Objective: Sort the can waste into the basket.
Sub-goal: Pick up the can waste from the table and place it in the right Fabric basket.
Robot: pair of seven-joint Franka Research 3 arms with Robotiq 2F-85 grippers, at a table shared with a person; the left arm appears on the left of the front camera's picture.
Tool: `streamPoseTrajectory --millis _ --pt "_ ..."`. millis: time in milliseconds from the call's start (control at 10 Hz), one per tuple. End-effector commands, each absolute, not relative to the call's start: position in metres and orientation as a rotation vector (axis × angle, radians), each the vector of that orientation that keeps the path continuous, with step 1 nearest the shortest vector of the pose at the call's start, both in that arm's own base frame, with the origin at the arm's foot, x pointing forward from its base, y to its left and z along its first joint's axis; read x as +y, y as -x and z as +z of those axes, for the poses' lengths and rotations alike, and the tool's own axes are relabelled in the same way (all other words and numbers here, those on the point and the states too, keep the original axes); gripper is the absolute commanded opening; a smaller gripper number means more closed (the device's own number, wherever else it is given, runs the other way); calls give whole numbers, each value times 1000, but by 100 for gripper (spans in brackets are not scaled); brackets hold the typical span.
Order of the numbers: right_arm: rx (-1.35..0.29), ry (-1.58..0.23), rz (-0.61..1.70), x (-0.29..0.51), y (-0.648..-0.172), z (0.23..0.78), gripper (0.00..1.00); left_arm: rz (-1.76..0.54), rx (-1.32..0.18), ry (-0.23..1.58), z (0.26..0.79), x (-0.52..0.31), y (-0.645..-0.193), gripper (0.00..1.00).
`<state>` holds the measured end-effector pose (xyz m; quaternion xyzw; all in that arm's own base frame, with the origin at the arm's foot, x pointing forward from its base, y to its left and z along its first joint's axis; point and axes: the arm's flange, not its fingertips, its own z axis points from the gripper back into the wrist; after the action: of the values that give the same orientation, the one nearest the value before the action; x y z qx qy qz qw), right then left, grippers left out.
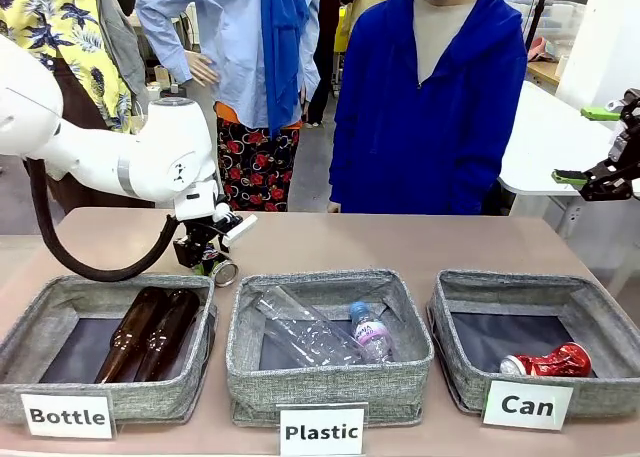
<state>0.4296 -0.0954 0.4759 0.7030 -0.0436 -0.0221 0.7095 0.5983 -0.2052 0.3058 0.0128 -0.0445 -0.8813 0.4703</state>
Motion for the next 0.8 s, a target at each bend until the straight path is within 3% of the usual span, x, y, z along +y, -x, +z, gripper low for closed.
streamPoseTrajectory --millis 0,100,400,700 --pt "-100 -1557 -24 -98 -430 478 100 -2153 -78 -42 308 -205 -599 8" --pt "-100 -1557 -24 -98 -430 478 100 -2154 -79 -41 309 -206 -600 0" --pt "-100 -1557 -24 -98 -430 478 100 -2152 -85 -40 310 -205 -599 4" --pt "-100 -1557 -24 -98 -430 478 100 -2140 -119 -68 328 -200 -595 0"
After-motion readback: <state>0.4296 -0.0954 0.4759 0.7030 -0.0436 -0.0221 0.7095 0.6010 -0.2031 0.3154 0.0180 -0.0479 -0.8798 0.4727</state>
